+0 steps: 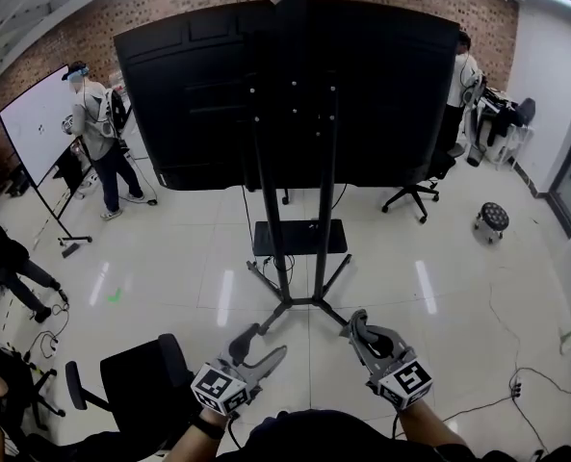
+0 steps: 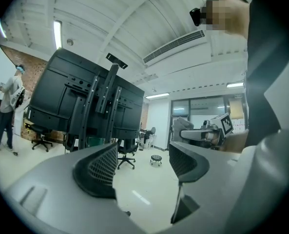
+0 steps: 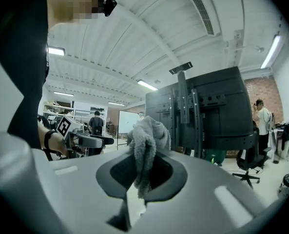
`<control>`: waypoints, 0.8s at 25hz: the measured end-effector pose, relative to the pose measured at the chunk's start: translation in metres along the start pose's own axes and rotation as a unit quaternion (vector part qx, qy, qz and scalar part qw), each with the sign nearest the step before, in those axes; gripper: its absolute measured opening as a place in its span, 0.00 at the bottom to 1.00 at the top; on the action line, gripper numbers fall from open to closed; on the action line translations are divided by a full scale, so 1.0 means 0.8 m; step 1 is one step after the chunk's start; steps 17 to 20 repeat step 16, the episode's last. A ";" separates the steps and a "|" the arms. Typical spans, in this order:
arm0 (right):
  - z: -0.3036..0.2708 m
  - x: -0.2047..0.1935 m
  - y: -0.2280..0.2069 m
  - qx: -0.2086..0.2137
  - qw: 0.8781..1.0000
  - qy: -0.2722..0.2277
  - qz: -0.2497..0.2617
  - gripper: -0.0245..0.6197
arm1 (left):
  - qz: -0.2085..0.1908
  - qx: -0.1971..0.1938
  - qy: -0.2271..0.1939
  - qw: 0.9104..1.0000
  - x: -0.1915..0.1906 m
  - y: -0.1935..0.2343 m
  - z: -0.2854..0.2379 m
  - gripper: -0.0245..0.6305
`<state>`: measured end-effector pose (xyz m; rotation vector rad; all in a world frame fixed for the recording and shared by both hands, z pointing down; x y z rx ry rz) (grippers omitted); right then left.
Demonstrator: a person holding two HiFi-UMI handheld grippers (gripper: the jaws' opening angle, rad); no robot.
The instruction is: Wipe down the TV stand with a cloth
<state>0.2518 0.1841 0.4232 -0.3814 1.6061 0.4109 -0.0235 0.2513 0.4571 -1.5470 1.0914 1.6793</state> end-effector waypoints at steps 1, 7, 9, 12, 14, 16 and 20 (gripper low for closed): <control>0.000 0.001 0.004 0.000 1.000 0.000 0.000 0.07 | -0.002 -0.001 -0.003 1.000 0.004 -0.001 0.002 0.58; -0.003 0.015 0.040 0.004 1.000 -0.006 0.014 0.07 | -0.007 -0.001 -0.010 1.000 0.022 0.003 0.035 0.58; -0.005 0.020 0.048 0.004 1.000 -0.009 0.018 0.07 | -0.004 -0.003 -0.009 1.000 0.022 0.006 0.042 0.58; -0.004 0.023 0.057 0.003 1.000 -0.009 0.020 0.07 | -0.007 -0.010 -0.006 1.000 0.018 0.010 0.049 0.58; -0.002 0.022 0.062 0.001 1.000 -0.006 0.022 0.07 | -0.011 -0.011 -0.006 1.000 0.022 0.010 0.051 0.58; 0.000 0.021 0.067 -0.001 1.000 -0.002 0.023 0.07 | -0.015 -0.012 -0.009 1.000 0.025 0.010 0.054 0.58; 0.000 0.021 0.067 -0.001 1.000 -0.002 0.023 0.07 | -0.015 -0.012 -0.009 1.000 0.025 0.010 0.054 0.58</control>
Point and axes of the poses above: the fingertips, and each gripper's own axes: z backward along the fingers, y to its left, x out of its top, the point moved 9 cm from there along z, backward along the fingers, and after that the axes turned 2 degrees about x, right-handed, at the moved point
